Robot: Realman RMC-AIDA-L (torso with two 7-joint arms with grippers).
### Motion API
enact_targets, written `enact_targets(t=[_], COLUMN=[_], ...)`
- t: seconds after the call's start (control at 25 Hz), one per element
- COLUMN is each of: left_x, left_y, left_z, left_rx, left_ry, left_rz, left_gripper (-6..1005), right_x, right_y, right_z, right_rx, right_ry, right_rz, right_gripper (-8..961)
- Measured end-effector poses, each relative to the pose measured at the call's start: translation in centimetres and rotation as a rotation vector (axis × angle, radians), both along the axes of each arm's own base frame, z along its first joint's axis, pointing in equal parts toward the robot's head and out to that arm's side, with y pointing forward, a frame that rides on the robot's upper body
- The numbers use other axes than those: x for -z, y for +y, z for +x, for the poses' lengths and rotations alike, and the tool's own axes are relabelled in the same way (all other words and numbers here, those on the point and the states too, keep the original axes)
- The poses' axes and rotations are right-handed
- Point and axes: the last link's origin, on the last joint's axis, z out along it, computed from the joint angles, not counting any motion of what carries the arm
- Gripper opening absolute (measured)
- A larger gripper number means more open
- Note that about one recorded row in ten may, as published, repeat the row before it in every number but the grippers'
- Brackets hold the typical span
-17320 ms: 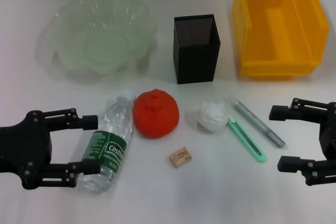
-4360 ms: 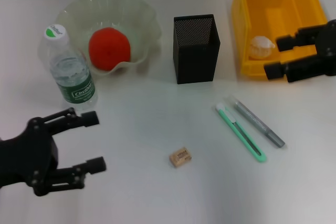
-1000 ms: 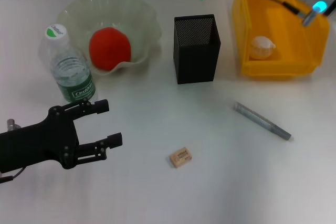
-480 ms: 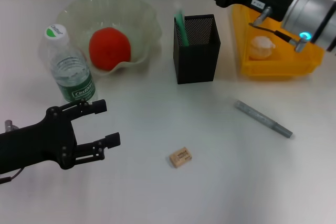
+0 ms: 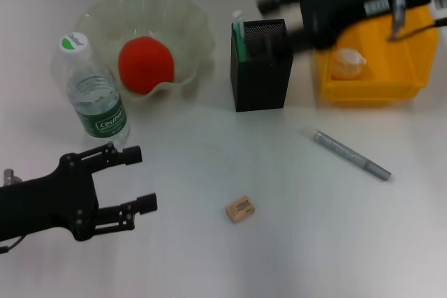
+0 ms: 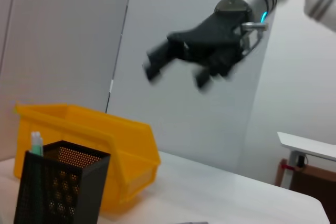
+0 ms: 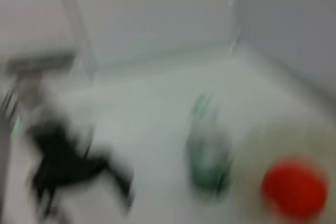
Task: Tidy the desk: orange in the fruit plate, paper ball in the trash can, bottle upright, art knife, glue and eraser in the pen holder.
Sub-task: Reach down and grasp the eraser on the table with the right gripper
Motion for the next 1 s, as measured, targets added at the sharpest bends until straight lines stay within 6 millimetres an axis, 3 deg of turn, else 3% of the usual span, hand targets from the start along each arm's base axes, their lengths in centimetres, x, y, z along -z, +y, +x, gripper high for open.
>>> enact_targets(t=[0.12, 0.16, 0.28, 0.32, 0.36, 0.4, 0.44, 0.52, 0.56, 0.72, 1.0], left_x=[0.0, 0.0, -0.1, -0.2, -0.2, -0.3, -0.3, -0.4, -0.4, -0.5, -0.5], left_y=[-0.1, -0.1, -0.3, -0.3, -0.3, -0.3, -0.3, -0.4, -0.4, -0.5, -0.4], left_z=[0.0, 0.0, 0.0, -0.1, -0.1, -0.1, -0.1, -0.2, -0.2, -0.4, -0.6], left_rx=[0.003, 0.005, 0.013, 0.018, 0.018, 0.018, 0.018, 0.013, 0.013, 0.006, -0.003], left_ry=[0.002, 0.002, 0.002, 0.007, 0.007, 0.010, 0.010, 0.010, 0.010, 0.013, 0.021], left_rz=[-0.007, -0.011, -0.022, -0.028, -0.028, -0.028, -0.028, -0.025, -0.025, -0.021, -0.016], left_gripper=[819, 818, 818, 818, 818, 818, 818, 818, 818, 818, 819], right_x=[1.2, 1.2, 3.6, 5.3, 5.3, 7.1, 7.1, 9.9, 9.9, 12.9, 15.5], right_y=[-1.7, -1.7, -2.8, -2.9, -2.9, -3.0, -3.0, -3.1, -3.1, -3.1, -3.0], right_z=[-1.6, -1.6, -1.6, -1.7, -1.7, -1.7, -1.7, -1.6, -1.6, -0.6, 0.0], right_rx=[-0.057, -0.057, -0.113, -0.147, -0.147, -0.165, -0.165, -0.179, -0.179, -0.192, -0.216], right_ry=[-0.341, -0.341, -0.535, -0.607, -0.607, -0.633, -0.633, -0.647, -0.647, -0.682, -0.677], right_rz=[-0.204, -0.204, -0.282, -0.285, -0.285, -0.306, -0.306, -0.355, -0.355, -0.379, -0.360], right_gripper=[717, 716, 714, 714, 713, 713, 712, 711, 710, 707, 703])
